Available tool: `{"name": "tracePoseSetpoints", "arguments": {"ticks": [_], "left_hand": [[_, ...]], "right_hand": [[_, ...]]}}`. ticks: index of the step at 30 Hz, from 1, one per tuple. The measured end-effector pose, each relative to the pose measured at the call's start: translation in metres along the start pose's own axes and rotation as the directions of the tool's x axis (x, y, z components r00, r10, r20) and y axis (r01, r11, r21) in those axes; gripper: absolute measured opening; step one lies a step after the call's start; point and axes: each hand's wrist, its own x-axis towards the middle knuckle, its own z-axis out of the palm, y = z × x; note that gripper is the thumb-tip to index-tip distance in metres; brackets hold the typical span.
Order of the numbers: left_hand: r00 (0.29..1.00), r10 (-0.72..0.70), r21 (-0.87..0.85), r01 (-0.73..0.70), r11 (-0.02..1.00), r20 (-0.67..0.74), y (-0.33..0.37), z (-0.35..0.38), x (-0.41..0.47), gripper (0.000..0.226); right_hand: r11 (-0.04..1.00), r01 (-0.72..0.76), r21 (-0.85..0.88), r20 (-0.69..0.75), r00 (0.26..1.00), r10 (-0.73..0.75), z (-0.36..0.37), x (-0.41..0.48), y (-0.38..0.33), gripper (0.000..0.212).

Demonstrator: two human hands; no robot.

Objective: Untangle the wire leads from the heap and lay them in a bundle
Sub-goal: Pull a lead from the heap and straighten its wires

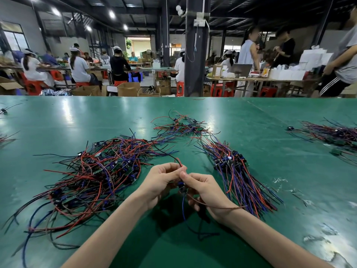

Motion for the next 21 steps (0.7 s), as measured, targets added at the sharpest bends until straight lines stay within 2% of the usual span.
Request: {"name": "tracePoseSetpoints", "arguments": {"ticks": [3,7,11,13,21], "left_hand": [[1.0,-0.022,-0.039,0.023,0.999,0.017,-0.0002,-0.0001,0.0006,0.017],[0.999,-0.047,-0.103,0.047,0.994,0.001,-0.0004,-0.0015,0.0023,0.015],[1.0,-0.01,-0.003,0.01,1.0,-0.019,-0.0036,0.0003,0.0013,0.015],[1.0,0.0,0.038,0.001,0.999,-0.016,-0.005,0.0023,0.0002,0.016],[0.999,0.044,0.105,-0.041,0.994,-0.026,-0.0065,0.0047,0.0,0.019]], "right_hand": [[1.0,0.012,0.02,-0.003,1.0,-0.012,0.0003,0.0008,0.001,0.028],[0.997,-0.022,-0.071,-0.016,1.0,0.021,-0.0006,0.0029,0.0023,0.031],[0.999,-0.027,-0.045,-0.04,0.999,0.025,0.0028,0.0008,0.0007,0.022],[0.998,-0.03,-0.048,-0.059,0.998,0.027,0.0029,0.0001,0.0022,0.025],[0.969,0.036,-0.243,-0.089,0.994,-0.059,-0.0001,0.0036,0.0082,0.039]]}}
